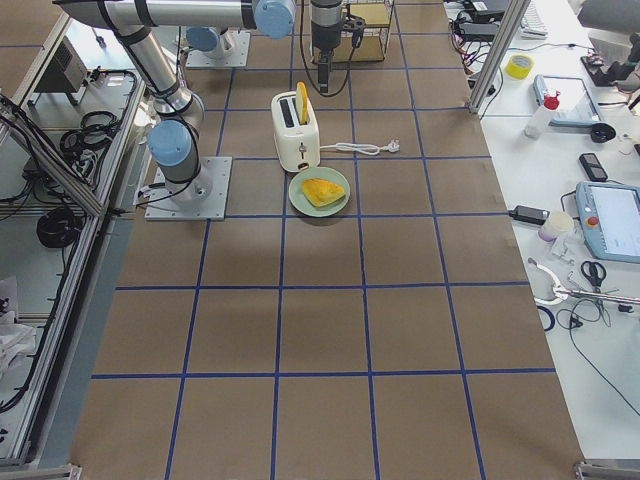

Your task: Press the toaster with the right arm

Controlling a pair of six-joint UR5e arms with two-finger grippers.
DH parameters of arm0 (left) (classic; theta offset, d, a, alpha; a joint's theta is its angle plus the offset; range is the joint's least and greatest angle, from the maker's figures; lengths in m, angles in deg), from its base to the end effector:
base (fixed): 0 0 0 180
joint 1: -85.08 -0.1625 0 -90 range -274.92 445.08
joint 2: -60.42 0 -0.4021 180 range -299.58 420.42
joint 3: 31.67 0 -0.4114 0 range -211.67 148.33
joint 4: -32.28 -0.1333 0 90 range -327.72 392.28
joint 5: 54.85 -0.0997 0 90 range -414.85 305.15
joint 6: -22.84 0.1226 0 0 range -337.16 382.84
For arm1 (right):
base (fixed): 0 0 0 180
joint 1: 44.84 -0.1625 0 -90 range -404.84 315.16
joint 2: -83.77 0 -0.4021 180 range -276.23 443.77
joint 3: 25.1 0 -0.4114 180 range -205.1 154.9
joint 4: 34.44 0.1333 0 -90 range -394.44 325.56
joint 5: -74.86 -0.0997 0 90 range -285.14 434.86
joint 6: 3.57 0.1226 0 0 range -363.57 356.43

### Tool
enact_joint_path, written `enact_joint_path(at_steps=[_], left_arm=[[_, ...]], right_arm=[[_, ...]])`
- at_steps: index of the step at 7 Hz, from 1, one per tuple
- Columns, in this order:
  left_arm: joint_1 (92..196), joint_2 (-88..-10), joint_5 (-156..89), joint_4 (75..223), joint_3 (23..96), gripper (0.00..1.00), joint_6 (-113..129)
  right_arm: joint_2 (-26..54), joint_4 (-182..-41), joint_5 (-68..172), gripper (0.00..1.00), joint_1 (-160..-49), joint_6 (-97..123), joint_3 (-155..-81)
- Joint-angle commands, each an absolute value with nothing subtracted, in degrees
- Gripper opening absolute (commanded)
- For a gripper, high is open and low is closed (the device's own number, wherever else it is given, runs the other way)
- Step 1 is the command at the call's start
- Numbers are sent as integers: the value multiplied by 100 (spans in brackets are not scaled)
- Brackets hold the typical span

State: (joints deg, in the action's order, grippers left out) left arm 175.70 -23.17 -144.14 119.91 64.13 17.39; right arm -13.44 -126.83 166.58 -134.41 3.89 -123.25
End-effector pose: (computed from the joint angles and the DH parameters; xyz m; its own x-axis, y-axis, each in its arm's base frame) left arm -0.1399 -0.4709 0.4492 -0.9964 -0.0834 0.0173 -0.0842 0.9952 -0.0506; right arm 0.1261 -0.4646 0.4347 -0.9901 0.1380 0.0265 0.1372 0.9901 -0.0290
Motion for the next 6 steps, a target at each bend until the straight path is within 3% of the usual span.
enact_joint_path(at_steps=[1, 4, 6], left_arm=[[17570, -2317, -14414, 11991, 6405, 100, 1739], [17570, -2317, -14414, 11991, 6405, 100, 1739], [17570, -2317, -14414, 11991, 6405, 100, 1739]], right_arm=[[-1353, -12690, 16662, 98, -13440, 390, -12318], [-1353, -12690, 16662, 98, -13440, 390, -12318], [-1344, -12707, 16662, 78, -13440, 399, -12318]])
